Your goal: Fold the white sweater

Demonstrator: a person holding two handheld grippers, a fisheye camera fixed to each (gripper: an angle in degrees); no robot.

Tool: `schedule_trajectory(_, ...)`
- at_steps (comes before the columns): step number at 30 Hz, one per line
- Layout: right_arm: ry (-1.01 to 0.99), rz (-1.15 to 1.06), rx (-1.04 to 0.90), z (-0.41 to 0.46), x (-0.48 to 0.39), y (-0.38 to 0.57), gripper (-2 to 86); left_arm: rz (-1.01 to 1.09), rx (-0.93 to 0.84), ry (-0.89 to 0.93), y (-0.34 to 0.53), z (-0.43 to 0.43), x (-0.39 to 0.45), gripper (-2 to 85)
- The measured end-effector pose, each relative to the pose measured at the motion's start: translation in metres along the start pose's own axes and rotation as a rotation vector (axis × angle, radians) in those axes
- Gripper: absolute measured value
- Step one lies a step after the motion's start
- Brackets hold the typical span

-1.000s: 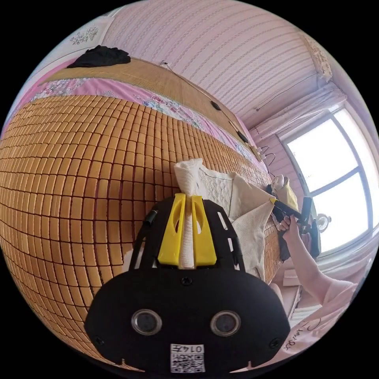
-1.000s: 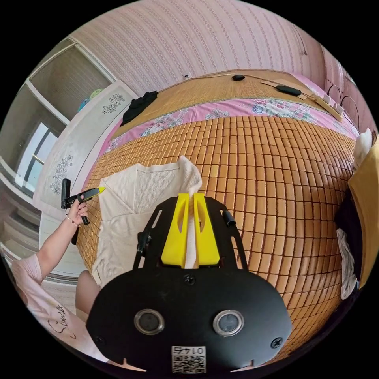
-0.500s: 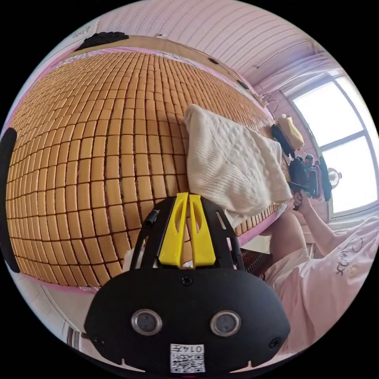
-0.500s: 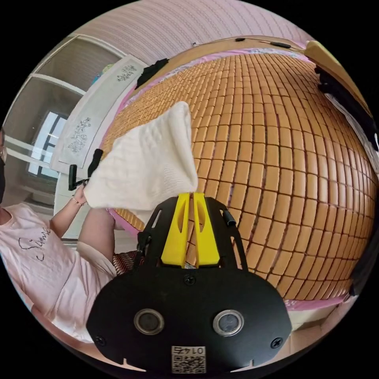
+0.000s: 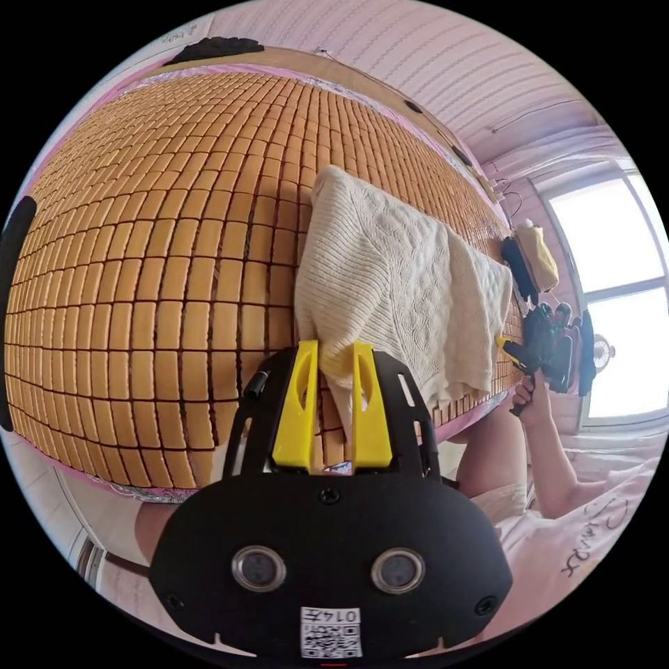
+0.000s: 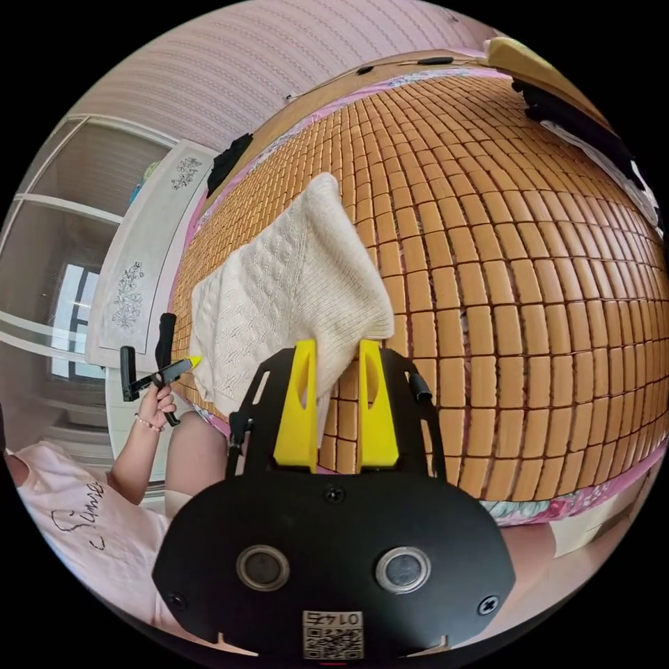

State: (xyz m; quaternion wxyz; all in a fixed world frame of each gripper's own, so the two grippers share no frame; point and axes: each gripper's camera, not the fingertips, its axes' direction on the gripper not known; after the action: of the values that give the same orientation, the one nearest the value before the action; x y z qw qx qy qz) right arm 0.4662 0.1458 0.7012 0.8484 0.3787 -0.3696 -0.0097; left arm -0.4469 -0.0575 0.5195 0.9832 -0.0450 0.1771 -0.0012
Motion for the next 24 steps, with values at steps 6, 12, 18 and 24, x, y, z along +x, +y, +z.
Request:
schedule_trajectory(6,0.017,0.005,0.010,-0.014,0.007,0.004,3.0,-0.006,0.049,-0.040,0.011,-0.046,-0.005,0.5)
schedule_trajectory(12,0.141,-0.073,-0.077,0.025,-0.023,0.001,5.4,0.082,-0.071,-0.083,0.014,-0.027,0.031,4.3)
schedule_trajectory(18,0.434,-0.266,-0.031,0.007,-0.101,0.003,1.1,0.194,0.044,-0.272,0.037,-0.082,0.094,6.4)
schedule_trajectory(24,0.338,-0.745,-0.211,0.105,-0.260,-0.048,-0.2,0.484,0.007,-0.593,0.056,-0.063,0.211,4.1)
